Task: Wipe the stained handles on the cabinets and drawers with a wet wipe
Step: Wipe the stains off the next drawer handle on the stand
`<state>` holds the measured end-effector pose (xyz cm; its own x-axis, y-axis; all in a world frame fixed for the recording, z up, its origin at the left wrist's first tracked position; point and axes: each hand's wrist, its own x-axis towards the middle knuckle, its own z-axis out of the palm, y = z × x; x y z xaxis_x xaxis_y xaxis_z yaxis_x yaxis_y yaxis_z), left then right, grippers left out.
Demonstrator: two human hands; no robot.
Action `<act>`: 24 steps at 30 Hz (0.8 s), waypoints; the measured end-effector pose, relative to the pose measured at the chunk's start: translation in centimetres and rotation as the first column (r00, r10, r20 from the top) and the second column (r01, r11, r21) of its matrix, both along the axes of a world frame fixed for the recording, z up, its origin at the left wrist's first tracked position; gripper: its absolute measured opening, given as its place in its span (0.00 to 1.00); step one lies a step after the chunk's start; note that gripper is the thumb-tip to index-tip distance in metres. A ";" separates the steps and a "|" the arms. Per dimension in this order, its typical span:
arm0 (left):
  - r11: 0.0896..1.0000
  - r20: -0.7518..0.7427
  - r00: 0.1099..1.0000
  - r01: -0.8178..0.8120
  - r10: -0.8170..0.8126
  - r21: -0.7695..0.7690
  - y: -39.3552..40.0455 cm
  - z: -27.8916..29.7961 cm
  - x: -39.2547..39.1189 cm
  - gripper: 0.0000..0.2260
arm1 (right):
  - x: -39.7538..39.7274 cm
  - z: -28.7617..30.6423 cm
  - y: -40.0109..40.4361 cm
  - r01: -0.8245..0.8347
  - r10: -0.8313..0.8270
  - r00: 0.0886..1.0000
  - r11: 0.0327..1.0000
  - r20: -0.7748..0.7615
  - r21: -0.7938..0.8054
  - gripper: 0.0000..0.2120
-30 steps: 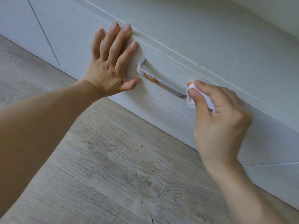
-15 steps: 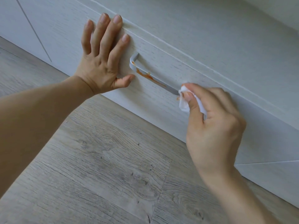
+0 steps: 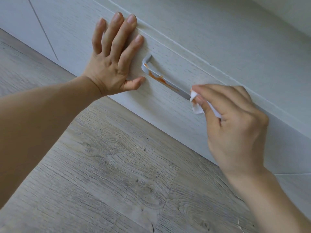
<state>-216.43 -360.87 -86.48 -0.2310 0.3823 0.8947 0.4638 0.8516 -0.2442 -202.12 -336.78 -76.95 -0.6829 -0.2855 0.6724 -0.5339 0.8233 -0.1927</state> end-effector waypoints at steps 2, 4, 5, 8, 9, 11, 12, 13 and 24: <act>1.000 0.009 1.000 0.007 -0.007 0.003 0.0 0.1 0.0 0.37 | -0.1 -0.5 -1.0 0.030 -0.031 0.999 0.998 -0.028 -0.054 0.07; 1.000 0.015 1.000 0.017 -0.017 0.007 0.0 0.3 0.1 0.37 | 0.5 -1.2 -1.2 0.042 -0.049 0.995 0.995 -0.083 -0.092 0.06; 1.000 0.011 1.000 0.015 -0.015 0.008 0.0 0.2 0.1 0.37 | 1.1 -1.6 -1.0 0.032 -0.041 0.994 0.995 -0.101 -0.096 0.06; 1.000 0.009 1.000 0.010 -0.010 -0.008 -0.1 0.1 0.2 0.37 | 2.5 -2.7 0.3 0.039 -0.047 0.996 0.994 -0.079 -0.100 0.07; 1.000 0.009 1.000 0.003 -0.003 -0.009 -0.1 0.1 0.2 0.37 | 2.4 -2.7 0.6 0.054 -0.064 0.994 0.991 -0.088 -0.121 0.07; 1.000 0.017 1.000 -0.001 0.001 -0.007 -0.1 0.2 0.3 0.37 | 1.9 -2.5 0.6 0.075 -0.096 0.988 0.983 -0.123 -0.166 0.07; 1.000 0.023 1.000 0.005 -0.005 -0.008 -0.1 0.3 0.3 0.37 | 1.6 -2.4 0.4 0.078 -0.103 0.986 0.980 -0.134 -0.183 0.07; 1.000 0.028 1.000 0.007 -0.007 -0.007 -0.1 0.3 0.3 0.37 | 1.3 -2.4 0.1 0.079 -0.107 0.985 0.976 -0.133 -0.202 0.07; 1.000 0.032 0.999 0.011 -0.011 -0.026 -0.1 0.3 0.4 0.37 | 0.1 -2.7 -0.3 0.041 -0.074 0.972 0.987 -0.221 -0.154 0.02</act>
<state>-216.05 -360.93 -86.15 -0.2545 0.4084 0.8766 0.4808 0.8399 -0.2517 -202.04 -337.11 -79.63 -0.5210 -0.1366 0.8426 -0.5299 0.8256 -0.1939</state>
